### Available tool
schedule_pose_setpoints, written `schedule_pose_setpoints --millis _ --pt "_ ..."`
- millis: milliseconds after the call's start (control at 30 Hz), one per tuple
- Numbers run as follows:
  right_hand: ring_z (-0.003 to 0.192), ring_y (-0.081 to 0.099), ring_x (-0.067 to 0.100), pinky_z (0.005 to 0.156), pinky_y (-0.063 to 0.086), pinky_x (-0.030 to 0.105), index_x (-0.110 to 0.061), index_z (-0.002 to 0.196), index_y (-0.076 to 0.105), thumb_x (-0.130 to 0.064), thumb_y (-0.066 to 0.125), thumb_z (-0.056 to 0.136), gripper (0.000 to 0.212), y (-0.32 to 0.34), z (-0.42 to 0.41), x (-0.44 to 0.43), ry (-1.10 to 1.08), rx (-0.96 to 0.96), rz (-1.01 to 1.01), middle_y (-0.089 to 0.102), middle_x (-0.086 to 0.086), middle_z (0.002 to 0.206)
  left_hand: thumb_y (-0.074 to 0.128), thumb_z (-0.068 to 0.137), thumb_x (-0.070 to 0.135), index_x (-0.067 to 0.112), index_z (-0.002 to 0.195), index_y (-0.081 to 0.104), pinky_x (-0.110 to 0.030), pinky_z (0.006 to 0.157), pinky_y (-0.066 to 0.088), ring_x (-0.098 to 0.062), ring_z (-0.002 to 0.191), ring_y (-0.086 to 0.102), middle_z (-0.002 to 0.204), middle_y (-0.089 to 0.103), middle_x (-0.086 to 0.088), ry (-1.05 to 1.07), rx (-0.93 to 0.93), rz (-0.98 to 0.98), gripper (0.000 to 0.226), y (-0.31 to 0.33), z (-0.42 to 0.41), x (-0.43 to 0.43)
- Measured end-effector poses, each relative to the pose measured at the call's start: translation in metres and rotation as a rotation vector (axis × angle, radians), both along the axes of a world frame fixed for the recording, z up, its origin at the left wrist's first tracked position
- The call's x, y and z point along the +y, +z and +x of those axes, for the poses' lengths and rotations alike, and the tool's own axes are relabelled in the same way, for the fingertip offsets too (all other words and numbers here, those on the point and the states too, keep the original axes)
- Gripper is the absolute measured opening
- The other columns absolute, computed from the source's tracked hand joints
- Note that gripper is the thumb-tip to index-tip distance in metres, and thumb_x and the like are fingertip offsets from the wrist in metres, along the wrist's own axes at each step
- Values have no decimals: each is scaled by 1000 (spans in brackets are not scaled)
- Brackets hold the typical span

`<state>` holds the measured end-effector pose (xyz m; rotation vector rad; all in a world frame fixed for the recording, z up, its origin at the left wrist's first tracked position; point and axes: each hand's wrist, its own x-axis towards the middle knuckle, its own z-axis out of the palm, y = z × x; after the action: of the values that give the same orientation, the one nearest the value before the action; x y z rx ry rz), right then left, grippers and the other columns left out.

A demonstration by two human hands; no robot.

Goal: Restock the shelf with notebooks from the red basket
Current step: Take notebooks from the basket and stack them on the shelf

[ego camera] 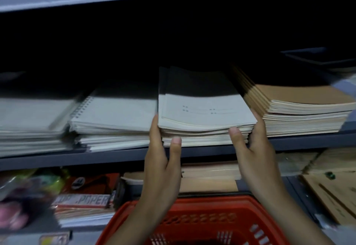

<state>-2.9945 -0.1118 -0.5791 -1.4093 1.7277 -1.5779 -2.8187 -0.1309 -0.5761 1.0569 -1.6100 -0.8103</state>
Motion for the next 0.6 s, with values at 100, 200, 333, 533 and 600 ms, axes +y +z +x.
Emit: schedule_pose_setpoints --millis 100,200,333,533,600 --pt "116 52 -6 94 41 22 -41 149 28 -49 45 95 58 -3 -5 -4 6 -42 -35 55 -24 131 31 103 37 45 152 8 -3 73 43 10 77 54 105 61 35 11 -34 -1 55 0 2 -8" --pt "84 58 -8 73 40 9 -41 150 28 -49 45 95 58 -3 -6 -8 -16 -57 -56 59 -26 110 28 104 33 39 153 14 3 88 35 24 109 47 120 49 48 20 17 -18 52 0 0 -11" --pt "63 49 -6 62 37 10 -36 147 39 -45 49 94 55 -5 -6 -11 -83 -70 -96 49 -31 64 32 105 31 39 152 24 -9 109 30 14 135 33 146 40 31 68 80 -19 49 -2 -2 -18" --pt "58 39 -4 64 34 11 -27 142 50 -46 57 89 57 -7 -3 -19 -198 -103 -133 32 -22 61 43 103 24 48 144 38 -10 70 39 7 76 45 93 63 37 206 41 -41 47 -7 -4 -30" --pt "56 42 -5 63 35 9 -26 142 50 -44 58 91 55 -7 -3 -20 -204 -103 -127 37 -23 59 44 103 28 50 144 35 -13 74 37 4 81 48 91 62 28 190 39 -49 47 -6 -3 -28"
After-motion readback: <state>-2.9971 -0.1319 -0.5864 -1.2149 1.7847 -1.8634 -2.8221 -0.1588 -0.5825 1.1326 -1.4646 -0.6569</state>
